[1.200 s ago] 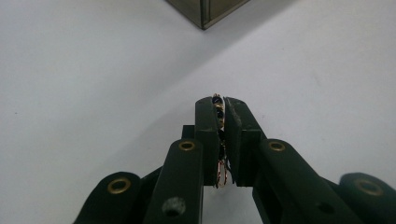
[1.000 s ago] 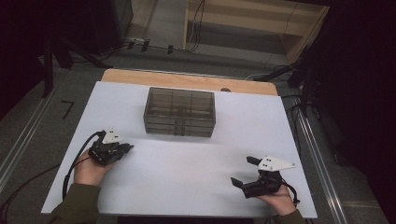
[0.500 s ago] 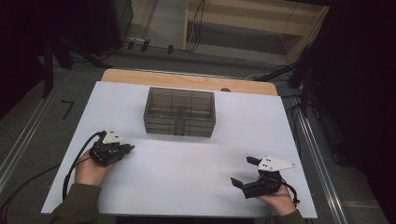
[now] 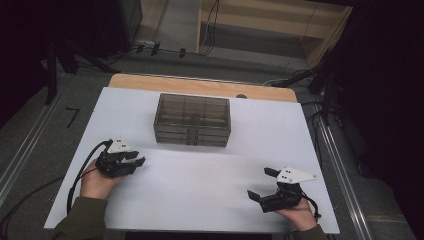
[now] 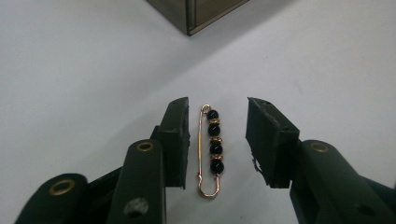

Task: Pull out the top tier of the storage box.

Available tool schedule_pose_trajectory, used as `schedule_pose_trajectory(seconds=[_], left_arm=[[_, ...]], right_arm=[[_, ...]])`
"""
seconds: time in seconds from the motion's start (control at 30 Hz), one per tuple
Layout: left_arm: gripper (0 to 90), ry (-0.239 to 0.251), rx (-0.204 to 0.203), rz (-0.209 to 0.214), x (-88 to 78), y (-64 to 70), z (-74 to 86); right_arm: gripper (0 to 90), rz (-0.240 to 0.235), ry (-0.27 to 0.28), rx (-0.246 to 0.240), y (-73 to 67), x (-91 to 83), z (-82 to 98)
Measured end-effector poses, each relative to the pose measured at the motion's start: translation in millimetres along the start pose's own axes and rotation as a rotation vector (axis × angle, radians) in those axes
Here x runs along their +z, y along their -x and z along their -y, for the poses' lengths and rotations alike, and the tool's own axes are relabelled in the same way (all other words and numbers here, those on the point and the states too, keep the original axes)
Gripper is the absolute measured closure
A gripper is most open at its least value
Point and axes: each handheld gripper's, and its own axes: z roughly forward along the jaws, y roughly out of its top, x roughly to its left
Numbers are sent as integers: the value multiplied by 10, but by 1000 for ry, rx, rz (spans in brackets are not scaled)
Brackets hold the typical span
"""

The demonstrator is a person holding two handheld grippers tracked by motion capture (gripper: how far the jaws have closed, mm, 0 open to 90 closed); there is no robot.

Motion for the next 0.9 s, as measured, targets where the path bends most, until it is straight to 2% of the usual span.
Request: schedule_pose_trajectory(seconds=[0.37,0.5,0.6,0.9], left_arm=[[438,42,-12,40,-34,47,-59],[381,54,-4,46,-46,79,-84],[347,74,-1,66,-56,115,-125],[280,85,20,72,-29,208,-191]], right_arm=[[0,-1,0,-5,6,6,-1],[0,-2,0,-5,6,9,-3],[0,-4,-4,-4,5,11,-2],[0,-3,-5,-5,5,9,-1]])
